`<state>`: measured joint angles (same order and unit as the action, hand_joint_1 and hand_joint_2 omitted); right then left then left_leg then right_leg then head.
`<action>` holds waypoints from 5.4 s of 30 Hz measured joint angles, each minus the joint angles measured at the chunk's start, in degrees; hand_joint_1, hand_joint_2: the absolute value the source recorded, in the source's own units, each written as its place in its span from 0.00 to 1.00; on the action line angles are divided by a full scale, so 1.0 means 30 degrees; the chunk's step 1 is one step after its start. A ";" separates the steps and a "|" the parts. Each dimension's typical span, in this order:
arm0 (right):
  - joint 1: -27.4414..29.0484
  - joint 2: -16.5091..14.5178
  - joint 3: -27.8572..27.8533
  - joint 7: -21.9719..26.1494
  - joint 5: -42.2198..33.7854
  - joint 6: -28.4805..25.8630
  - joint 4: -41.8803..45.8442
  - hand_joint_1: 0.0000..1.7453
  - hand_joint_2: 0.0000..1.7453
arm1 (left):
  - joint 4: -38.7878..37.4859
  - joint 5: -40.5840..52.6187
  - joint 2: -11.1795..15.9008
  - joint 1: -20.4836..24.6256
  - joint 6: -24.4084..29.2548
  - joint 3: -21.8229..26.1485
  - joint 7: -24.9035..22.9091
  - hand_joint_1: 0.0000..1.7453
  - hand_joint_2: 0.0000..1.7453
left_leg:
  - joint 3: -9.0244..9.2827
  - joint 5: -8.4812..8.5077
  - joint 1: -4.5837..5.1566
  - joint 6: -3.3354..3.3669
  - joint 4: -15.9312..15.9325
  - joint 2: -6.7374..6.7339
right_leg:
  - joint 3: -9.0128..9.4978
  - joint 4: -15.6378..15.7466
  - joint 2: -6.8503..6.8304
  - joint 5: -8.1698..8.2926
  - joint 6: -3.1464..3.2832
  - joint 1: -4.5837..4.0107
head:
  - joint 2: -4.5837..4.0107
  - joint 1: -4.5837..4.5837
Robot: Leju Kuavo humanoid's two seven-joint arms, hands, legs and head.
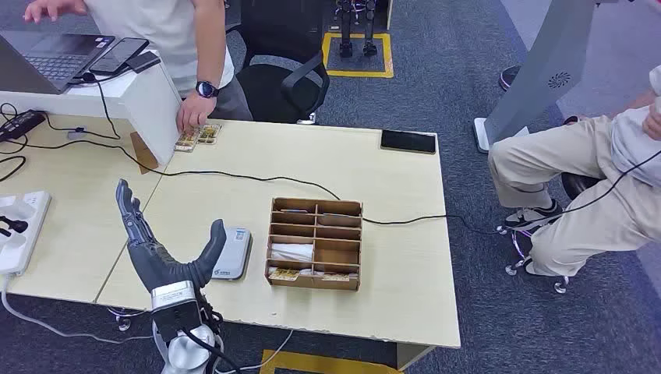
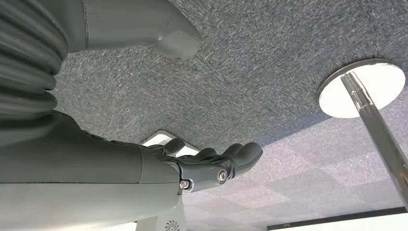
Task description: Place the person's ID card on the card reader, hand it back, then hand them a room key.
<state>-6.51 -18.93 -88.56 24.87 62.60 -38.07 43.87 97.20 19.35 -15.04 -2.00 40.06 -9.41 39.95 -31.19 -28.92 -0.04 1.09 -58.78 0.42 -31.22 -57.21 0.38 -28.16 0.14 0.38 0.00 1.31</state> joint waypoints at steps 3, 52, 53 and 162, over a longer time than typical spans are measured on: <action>0.0000 0.0000 0.0000 0.0000 0.0000 0.0000 -0.0002 0.00 1.00 | -0.0031 0.0004 0.0000 0.0002 0.0000 0.0004 0.0000 0.00 1.00 | 0.0000 0.0000 0.0000 0.0000 0.0000 0.0000 | 0.0000 0.0000 0.0000 0.0000 0.0000 0.0000 | 0.0000 0.0000; -0.0087 0.0002 0.0000 0.0543 0.2320 0.0000 -0.0717 0.00 1.00 | -0.0891 1.2973 -0.0149 0.2138 0.0044 0.2660 -0.3806 0.00 1.00 | 0.0010 0.0005 -0.0007 -0.0004 0.0000 -0.0002 | 0.0006 -0.0005 0.0001 0.0007 0.0010 -0.0001 | 0.0000 0.0004; -0.0092 0.0006 0.0000 0.0578 0.2395 0.0000 -0.0772 0.00 1.00 | -0.0831 1.3604 -0.0167 0.2359 0.0046 0.2981 -0.3934 0.00 1.00 | 0.0010 0.0005 -0.0008 -0.0004 0.0000 -0.0003 | 0.0007 -0.0006 0.0002 0.0008 0.0012 -0.0001 | 0.0000 0.0004; -0.0142 0.0095 0.0000 0.0410 0.1229 0.0000 -0.1035 0.00 1.00 | -0.8832 1.8411 -0.0393 0.1005 0.0051 0.8776 -0.5215 1.00 1.00 | -0.0013 0.0003 -0.0005 -0.0003 0.0000 0.0006 | -0.0007 -0.0003 -0.0003 0.0003 0.0006 0.0000 | 0.0000 0.0002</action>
<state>-6.94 -18.64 -88.56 26.10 66.29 -38.07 40.76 70.70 74.59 -16.22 1.01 40.22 16.92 24.31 -31.23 -28.91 -0.06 1.08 -58.78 0.44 -31.24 -57.22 0.37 -28.15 0.15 0.38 0.00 1.32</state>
